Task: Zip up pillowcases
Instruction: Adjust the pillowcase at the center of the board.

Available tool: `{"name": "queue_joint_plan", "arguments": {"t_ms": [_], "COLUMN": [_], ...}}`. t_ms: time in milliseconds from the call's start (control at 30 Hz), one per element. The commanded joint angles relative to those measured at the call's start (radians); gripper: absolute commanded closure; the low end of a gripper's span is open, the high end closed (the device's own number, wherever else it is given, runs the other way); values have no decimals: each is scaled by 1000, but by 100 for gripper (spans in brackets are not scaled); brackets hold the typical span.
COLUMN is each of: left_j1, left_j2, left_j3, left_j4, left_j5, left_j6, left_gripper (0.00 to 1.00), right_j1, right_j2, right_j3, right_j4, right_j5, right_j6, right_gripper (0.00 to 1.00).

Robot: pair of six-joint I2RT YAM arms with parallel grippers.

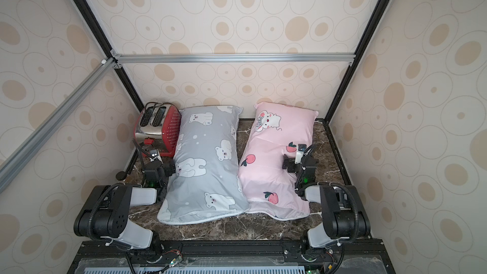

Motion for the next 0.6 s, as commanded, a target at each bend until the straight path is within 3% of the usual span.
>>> {"name": "queue_joint_plan", "arguments": {"t_ms": [0, 167, 233, 333, 500, 567], "left_j1": [-4, -4, -36, -156, -284, -406], "left_j2": [11, 2, -104, -289, -469, -481], "left_j3": [32, 23, 50, 155, 292, 360], "left_j4": [24, 51, -94, -417, -855, -1010], "left_j5": [-12, -2, -41, -237, -399, -471], "left_j6": [22, 34, 70, 108, 13, -21], "left_gripper": [1, 1, 1, 1, 1, 1], "right_j1": [12, 13, 31, 76, 183, 250], "right_j2": [33, 32, -3, -171, -293, -337], "right_j3": [7, 5, 1, 188, 357, 386], "right_j4": [-62, -57, -52, -579, -1085, -1226], "right_j5": [8, 14, 96, 195, 171, 111], "right_j6": [-46, -44, -37, -30, 58, 82], "right_gripper": [0, 0, 1, 1, 1, 1]}}
